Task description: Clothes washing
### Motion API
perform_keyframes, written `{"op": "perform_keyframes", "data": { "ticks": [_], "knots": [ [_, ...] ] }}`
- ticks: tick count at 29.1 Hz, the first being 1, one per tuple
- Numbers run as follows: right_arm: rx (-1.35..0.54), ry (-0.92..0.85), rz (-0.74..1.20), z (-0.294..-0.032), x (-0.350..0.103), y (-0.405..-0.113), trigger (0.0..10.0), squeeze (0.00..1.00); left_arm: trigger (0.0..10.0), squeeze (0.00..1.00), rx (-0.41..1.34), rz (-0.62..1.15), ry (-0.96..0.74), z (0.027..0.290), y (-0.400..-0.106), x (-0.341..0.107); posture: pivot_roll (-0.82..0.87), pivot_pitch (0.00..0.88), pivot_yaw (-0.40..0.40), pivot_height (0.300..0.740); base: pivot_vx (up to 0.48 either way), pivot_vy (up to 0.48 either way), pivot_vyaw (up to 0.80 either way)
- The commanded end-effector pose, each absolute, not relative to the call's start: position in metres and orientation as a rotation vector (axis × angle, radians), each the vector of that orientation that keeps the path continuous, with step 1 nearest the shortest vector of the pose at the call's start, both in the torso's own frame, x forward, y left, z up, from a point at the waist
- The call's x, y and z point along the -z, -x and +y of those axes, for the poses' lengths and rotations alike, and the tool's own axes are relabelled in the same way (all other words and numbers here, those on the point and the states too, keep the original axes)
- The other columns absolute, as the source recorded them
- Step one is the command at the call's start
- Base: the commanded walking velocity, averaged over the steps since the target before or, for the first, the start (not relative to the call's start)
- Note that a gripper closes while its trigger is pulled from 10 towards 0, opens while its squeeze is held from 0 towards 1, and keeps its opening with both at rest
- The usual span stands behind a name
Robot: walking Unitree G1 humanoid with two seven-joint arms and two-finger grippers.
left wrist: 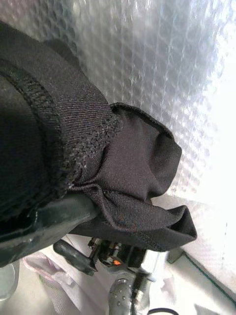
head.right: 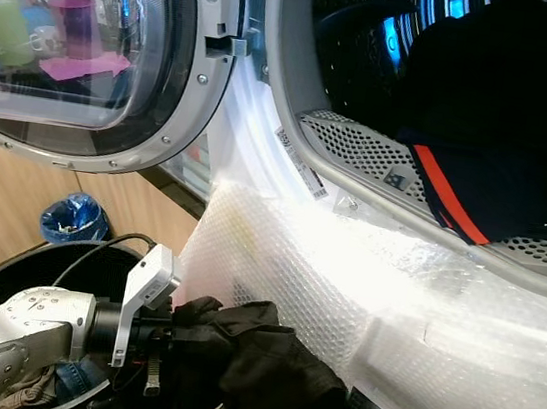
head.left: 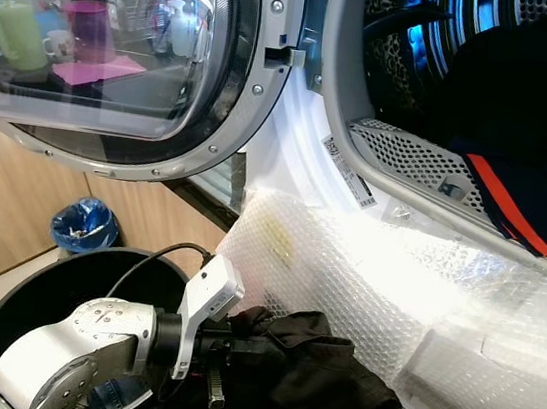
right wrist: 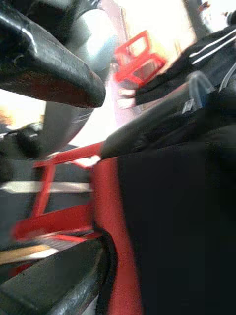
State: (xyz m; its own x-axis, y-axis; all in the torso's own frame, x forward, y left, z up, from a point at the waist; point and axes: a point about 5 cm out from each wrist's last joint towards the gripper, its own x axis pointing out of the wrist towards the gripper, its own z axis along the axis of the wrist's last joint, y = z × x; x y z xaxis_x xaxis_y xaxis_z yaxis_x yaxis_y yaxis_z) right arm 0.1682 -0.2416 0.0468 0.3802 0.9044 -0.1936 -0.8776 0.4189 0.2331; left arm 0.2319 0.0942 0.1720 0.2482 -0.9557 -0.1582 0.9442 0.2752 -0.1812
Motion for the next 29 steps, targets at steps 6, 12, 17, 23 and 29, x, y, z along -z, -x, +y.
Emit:
{"op": "perform_keyframes", "data": {
  "ticks": [6, 12, 17, 23, 29],
  "knots": [
    [-1.285, -0.097, 0.329, -0.208, -0.055, -0.159, 10.0, 0.0, 0.0, 0.0, 1.363, 0.25, 0.063, 0.082, -0.235, -0.171, -0.01, 0.0, 0.043, 0.74, 0.0, 0.0, 0.0],
    [-1.314, -0.136, 0.277, -0.184, -0.065, -0.163, 10.0, 0.0, 0.0, 0.0, 1.383, 0.243, 0.046, 0.075, -0.237, -0.171, -0.02, 0.0, 0.04, 0.74, 0.0, 0.0, 0.0],
    [-1.165, -0.182, 0.225, -0.165, -0.062, -0.184, 10.0, 0.0, 0.0, 0.0, 1.406, 0.235, 0.059, 0.069, -0.238, -0.172, -0.01, 0.0, 0.035, 0.74, 0.0, 0.0, 0.0],
    [-1.131, -0.193, 0.223, -0.152, -0.058, -0.187, 10.0, 0.0, 0.0, 0.0, 1.422, 0.218, 0.074, 0.066, -0.237, -0.176, -0.01, 0.0, 0.034, 0.74, 0.0, 0.0, 0.0],
    [-1.072, -0.256, 0.206, -0.145, -0.062, -0.193, 10.0, 0.0, 0.0, 0.0, 1.42, 0.218, 0.068, 0.063, -0.239, -0.175, -0.01, 0.0, 0.028, 0.74, 0.0, 0.0, 0.0]
  ]
}}
